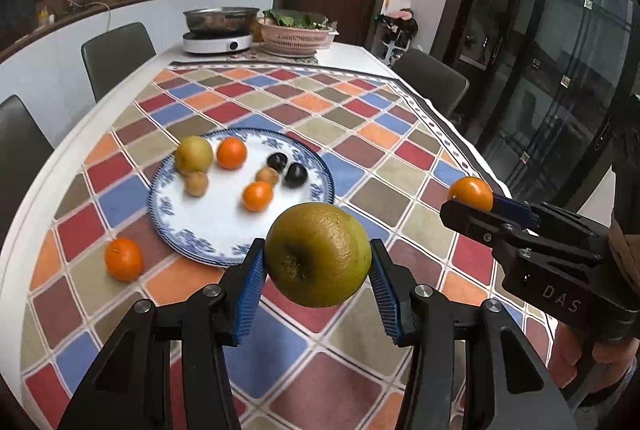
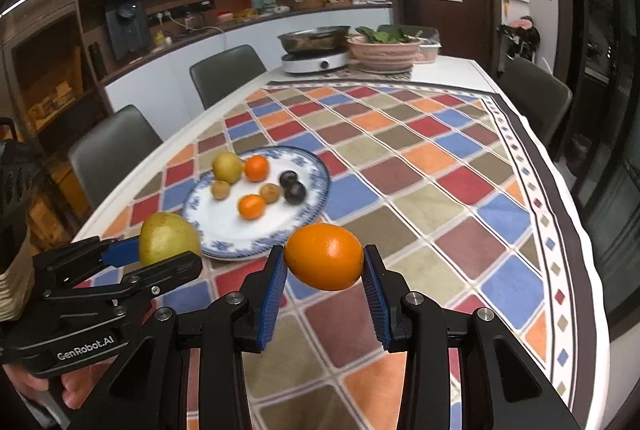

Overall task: Organize fruits
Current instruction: 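Carry the pear onto the plate with the left tool while the right tool carries the mandarin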

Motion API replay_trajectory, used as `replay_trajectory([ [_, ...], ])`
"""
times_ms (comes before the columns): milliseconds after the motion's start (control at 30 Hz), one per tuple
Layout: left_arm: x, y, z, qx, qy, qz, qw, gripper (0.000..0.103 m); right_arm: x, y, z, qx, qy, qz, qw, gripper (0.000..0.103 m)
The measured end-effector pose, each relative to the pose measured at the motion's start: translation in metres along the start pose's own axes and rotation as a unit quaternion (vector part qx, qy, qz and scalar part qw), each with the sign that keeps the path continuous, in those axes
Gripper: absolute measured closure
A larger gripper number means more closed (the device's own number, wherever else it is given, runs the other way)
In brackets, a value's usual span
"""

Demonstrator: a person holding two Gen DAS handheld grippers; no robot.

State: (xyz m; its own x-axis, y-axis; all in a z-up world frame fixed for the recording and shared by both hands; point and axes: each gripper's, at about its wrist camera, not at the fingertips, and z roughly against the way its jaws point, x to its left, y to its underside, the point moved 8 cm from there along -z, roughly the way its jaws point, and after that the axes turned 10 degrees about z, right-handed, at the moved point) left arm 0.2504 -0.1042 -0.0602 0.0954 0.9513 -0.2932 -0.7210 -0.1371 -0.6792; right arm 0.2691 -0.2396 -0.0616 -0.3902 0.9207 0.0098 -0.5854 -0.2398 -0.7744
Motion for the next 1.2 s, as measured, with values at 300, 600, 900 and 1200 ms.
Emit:
replay_trajectory([
  [300, 0.029, -0.016, 0.006, -0.008, 0.002, -0.014, 0.9999, 0.054, 0.034, -0.017, -0.012, 0.003, -0.009, 0.015, 1.0, 0.064],
  [600, 0.058, -0.035, -0.012, -0.001, -0.005, -0.027, 0.9996, 0.054, 0.055, -0.03, -0.046, 0.019, -0.021, 0.024, 0.999, 0.064],
  [900, 0.08, -0.042, -0.052, 0.035, -0.009, -0.026, 0.999, 0.054, 0.063, -0.035, -0.093, 0.044, -0.036, 0.036, 0.998, 0.064],
  [1200, 0.097, -0.038, -0.092, 0.079, -0.012, -0.009, 0.9968, 0.054, 0.057, -0.03, -0.138, 0.079, -0.038, 0.043, 0.995, 0.064],
])
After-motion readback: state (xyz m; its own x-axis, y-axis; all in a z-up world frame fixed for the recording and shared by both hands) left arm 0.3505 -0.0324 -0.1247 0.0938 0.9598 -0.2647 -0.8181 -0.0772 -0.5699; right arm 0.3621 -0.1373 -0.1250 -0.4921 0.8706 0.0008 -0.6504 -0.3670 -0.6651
